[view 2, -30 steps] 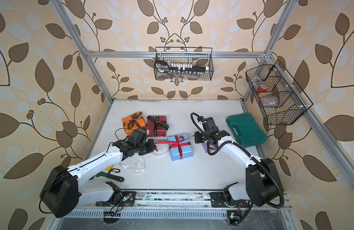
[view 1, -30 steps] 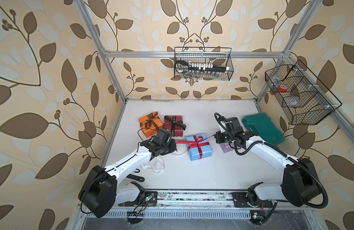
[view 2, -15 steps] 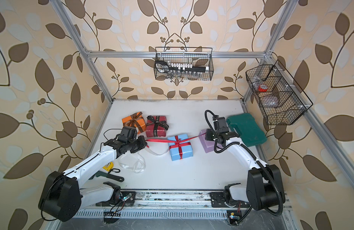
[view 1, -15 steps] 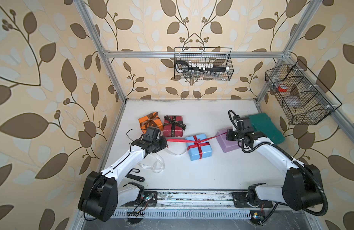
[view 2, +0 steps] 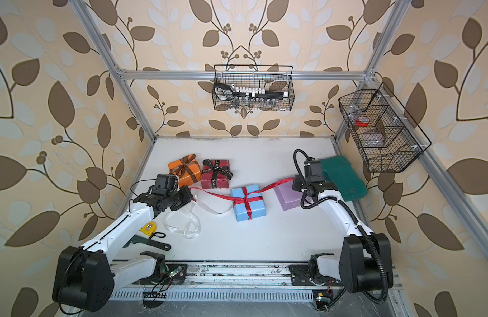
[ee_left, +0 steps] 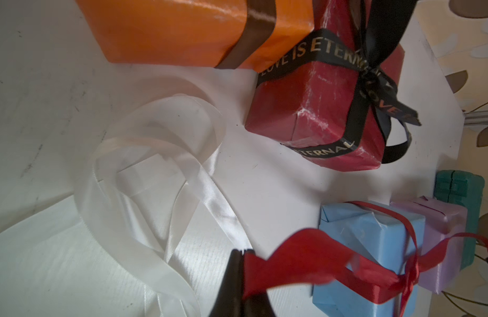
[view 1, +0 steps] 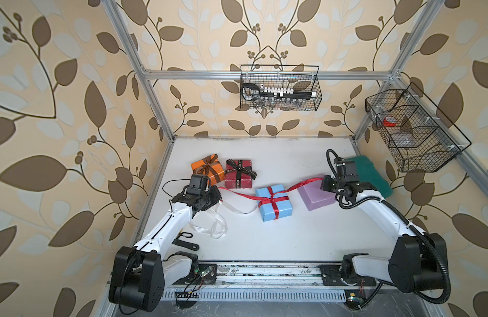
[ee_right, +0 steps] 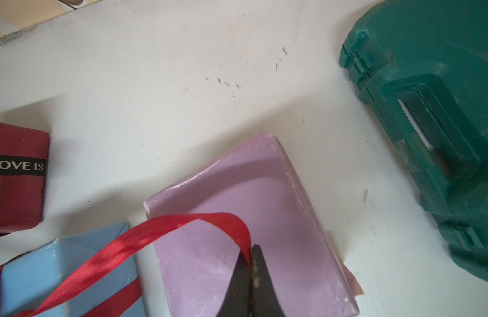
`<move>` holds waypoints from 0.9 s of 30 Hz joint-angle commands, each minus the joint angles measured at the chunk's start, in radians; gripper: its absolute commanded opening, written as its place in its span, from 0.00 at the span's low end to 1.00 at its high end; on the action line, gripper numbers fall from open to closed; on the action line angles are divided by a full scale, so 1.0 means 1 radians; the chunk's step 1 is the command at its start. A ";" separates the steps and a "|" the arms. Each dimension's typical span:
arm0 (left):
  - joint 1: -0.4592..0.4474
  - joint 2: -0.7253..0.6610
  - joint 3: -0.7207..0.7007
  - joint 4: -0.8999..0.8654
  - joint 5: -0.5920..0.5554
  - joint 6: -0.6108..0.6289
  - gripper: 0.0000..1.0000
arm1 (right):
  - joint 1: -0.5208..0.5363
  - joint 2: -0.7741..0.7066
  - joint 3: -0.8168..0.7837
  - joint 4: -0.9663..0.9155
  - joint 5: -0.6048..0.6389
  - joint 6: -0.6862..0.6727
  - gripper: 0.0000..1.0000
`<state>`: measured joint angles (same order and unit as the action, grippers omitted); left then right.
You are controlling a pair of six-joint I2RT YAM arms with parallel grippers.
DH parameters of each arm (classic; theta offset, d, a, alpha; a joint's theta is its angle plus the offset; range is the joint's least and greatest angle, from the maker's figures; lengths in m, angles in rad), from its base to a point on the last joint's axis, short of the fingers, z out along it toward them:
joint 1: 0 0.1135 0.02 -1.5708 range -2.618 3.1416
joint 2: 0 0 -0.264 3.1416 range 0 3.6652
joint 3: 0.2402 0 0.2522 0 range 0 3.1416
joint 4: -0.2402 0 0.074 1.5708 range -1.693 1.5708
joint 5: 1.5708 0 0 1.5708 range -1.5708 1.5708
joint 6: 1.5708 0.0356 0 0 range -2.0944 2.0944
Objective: Untie the ribbon bows on the gift boxes
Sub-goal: Untie the ribbon from the gift box.
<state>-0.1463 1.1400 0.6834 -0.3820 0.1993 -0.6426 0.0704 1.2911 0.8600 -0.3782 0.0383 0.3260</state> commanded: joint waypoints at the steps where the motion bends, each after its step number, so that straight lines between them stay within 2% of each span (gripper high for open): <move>1: 0.008 -0.022 -0.005 -0.010 0.032 0.040 0.04 | -0.002 -0.004 -0.010 -0.018 -0.010 0.011 0.00; 3: 0.008 -0.026 -0.006 0.001 0.069 0.052 0.25 | -0.002 -0.011 -0.007 -0.018 -0.039 0.008 0.00; 4: 0.007 -0.029 -0.005 0.003 0.085 0.057 0.36 | -0.002 -0.014 -0.004 -0.019 -0.050 0.008 0.07; 5: 0.007 -0.034 -0.004 0.005 0.099 0.063 0.53 | -0.001 -0.020 -0.002 -0.020 -0.056 0.009 0.16; 6: 0.007 -0.041 -0.001 0.002 0.104 0.066 0.66 | -0.002 -0.028 0.004 -0.023 -0.051 0.011 0.22; 7: 0.007 -0.050 0.000 -0.004 0.103 0.069 0.74 | -0.002 -0.037 0.007 -0.028 -0.040 0.013 0.31; 8: 0.007 -0.062 0.003 -0.014 0.095 0.072 0.92 | 0.000 -0.051 0.010 -0.030 -0.033 0.014 0.46; 9: 0.007 -0.077 0.005 -0.024 0.081 0.075 0.99 | -0.001 -0.067 0.011 -0.031 -0.021 0.018 0.66; 10: 0.007 -0.088 0.008 -0.036 0.068 0.079 0.99 | -0.001 -0.080 0.013 -0.031 -0.010 0.024 0.88; 11: 0.007 -0.103 0.011 -0.050 0.051 0.080 0.99 | -0.001 -0.093 0.015 -0.032 -0.002 0.035 0.99; 15: 0.007 -0.147 0.022 -0.057 0.062 0.082 0.99 | -0.002 -0.096 0.051 -0.066 -0.053 0.078 1.00; 17: 0.007 -0.146 0.029 -0.043 0.120 0.084 0.99 | -0.001 -0.092 0.066 -0.072 -0.163 0.075 1.00; 20: -0.012 -0.129 0.027 -0.015 0.194 0.053 0.99 | 0.011 -0.131 0.016 0.034 -0.372 0.107 0.97; 23: -0.085 -0.130 0.003 0.038 0.210 0.013 0.99 | 0.106 -0.144 0.014 0.046 -0.412 0.116 0.85; 27: -0.229 -0.109 -0.054 0.156 0.187 -0.080 0.98 | 0.269 -0.123 0.026 0.039 -0.430 0.111 0.74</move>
<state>-0.3038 1.0149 0.6655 -0.3313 0.3653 -0.6487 0.2600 1.1614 0.8856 -0.3431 -0.3141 0.4347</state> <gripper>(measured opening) 0.982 0.755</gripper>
